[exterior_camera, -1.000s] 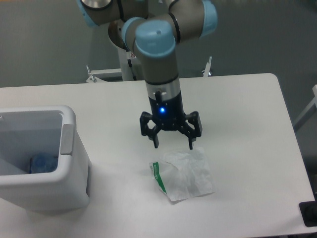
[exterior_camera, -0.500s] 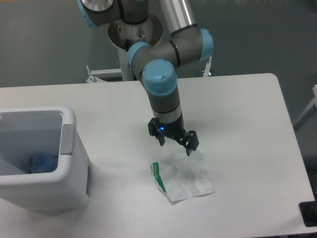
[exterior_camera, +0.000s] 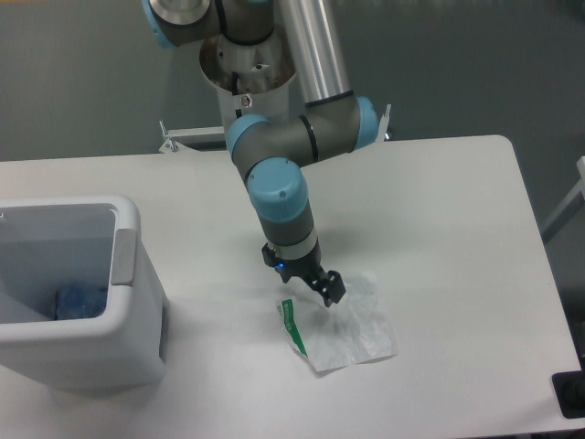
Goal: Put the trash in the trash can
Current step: 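Move the gripper back and lower it onto the plastic bag, then pinch the green-striped edge of the plastic bag with the gripper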
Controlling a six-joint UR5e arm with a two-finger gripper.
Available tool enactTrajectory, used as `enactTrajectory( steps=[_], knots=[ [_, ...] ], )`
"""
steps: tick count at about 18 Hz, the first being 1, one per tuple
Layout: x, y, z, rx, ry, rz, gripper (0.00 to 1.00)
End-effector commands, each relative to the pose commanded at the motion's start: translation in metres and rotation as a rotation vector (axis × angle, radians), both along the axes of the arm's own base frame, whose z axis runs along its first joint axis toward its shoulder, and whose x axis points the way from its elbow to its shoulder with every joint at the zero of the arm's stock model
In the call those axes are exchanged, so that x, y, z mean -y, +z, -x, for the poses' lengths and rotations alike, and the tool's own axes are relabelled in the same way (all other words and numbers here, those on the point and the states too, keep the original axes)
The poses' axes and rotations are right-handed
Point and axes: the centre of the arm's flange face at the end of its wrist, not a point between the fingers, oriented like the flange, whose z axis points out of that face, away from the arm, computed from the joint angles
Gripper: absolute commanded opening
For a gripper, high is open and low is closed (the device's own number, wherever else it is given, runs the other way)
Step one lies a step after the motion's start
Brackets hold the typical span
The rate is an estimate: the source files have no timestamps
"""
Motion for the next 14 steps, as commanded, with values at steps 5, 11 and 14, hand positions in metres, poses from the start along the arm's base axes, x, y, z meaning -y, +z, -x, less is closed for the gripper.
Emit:
enactTrajectory(
  steps=[5,11,14],
  knots=[
    [-0.01,0.002,-0.003,-0.008,-0.006,-0.011,0.99],
    [-0.018,0.005,0.001,-0.013,0.078,-0.038,0.82],
    [-0.02,0.001,0.0,-0.009,0.09,-0.035,0.63]
  ],
)
